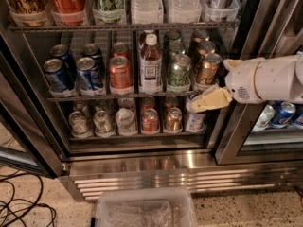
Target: Pick coke can from top shelf of fridge
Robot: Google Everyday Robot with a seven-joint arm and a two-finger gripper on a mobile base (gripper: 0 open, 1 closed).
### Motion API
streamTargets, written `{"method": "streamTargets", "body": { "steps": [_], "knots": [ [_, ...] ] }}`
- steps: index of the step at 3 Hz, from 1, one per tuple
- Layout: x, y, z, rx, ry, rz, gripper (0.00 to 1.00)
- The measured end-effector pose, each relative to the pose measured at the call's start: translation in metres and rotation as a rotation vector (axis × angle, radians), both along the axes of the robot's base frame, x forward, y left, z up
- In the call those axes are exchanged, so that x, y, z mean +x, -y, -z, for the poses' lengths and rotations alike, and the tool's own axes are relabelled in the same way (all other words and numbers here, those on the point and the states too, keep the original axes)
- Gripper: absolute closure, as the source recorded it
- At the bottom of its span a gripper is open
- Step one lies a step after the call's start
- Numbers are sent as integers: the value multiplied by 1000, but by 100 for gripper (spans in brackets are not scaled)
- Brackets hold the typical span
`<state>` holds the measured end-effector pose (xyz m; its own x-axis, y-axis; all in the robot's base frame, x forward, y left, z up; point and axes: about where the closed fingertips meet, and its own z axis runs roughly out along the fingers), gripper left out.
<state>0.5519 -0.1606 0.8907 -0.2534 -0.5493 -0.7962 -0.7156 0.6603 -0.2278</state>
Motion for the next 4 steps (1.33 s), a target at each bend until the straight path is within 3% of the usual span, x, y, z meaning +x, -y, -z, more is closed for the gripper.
{"method": "streamTargets", "body": {
  "steps": [1, 2, 3, 4],
  "knots": [
    [0, 0, 0, 0, 0, 0, 0],
    [-3, -20, -14, 72, 75, -16, 0],
    [-13, -26, -25, 231, 190, 11, 0],
    [-20, -53, -52, 427, 253, -4, 0]
  ]
}}
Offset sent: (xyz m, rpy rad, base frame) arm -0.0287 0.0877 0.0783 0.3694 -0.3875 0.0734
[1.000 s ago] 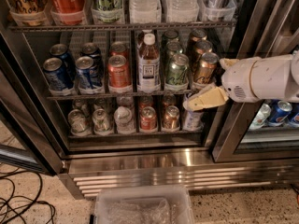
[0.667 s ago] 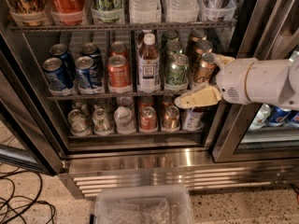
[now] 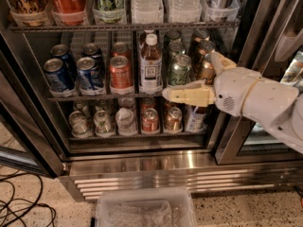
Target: Pick coke can from top shelf of fridge
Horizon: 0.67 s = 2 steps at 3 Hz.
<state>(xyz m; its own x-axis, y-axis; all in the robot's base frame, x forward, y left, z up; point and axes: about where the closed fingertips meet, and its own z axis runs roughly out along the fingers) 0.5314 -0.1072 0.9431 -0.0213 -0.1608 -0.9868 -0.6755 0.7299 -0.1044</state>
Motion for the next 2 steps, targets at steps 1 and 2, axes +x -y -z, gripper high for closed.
{"method": "streamTargets", "body": {
  "steps": [1, 2],
  "knots": [
    [-10, -56, -54, 120, 81, -100, 0],
    [-24, -97, -98, 115, 127, -170, 0]
  ]
}}
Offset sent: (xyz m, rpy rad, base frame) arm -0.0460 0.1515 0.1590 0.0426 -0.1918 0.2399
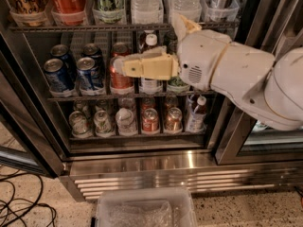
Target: Pick coke can from top shelf of fridge
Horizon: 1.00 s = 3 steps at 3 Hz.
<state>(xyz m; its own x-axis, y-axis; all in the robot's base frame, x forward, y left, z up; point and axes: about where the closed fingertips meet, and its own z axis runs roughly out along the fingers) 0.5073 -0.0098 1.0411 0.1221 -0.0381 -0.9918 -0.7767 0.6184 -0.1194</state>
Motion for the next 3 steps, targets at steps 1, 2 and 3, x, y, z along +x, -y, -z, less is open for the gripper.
{"method": "streamTargets", "body": {
  "steps": [1, 2, 3],
  "knots": [
    [-5, -35, -26, -75, 1, 25, 0],
    [1, -64, -43, -161, -7, 107, 0],
    [14, -70, -62, -152, -31, 174, 0]
  ]
}}
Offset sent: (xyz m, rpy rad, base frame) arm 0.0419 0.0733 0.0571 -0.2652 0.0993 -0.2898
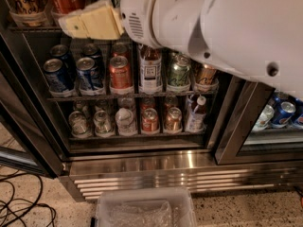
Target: Pick coke can from top shelf of fridge
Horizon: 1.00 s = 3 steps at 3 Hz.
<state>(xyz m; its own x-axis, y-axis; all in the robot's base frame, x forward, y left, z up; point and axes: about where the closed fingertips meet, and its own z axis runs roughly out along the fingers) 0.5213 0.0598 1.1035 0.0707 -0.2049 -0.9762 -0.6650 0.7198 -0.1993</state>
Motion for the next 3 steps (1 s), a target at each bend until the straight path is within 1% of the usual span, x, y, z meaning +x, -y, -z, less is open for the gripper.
{"method": "streamTargets", "body": {
  "steps": [1, 2, 3],
  "knots": [
    [7, -9, -11, 76, -25, 44, 0],
    [21, -27, -21, 190, -37, 37, 0],
    [30, -56, -21, 254, -53, -28, 0]
  ]
}}
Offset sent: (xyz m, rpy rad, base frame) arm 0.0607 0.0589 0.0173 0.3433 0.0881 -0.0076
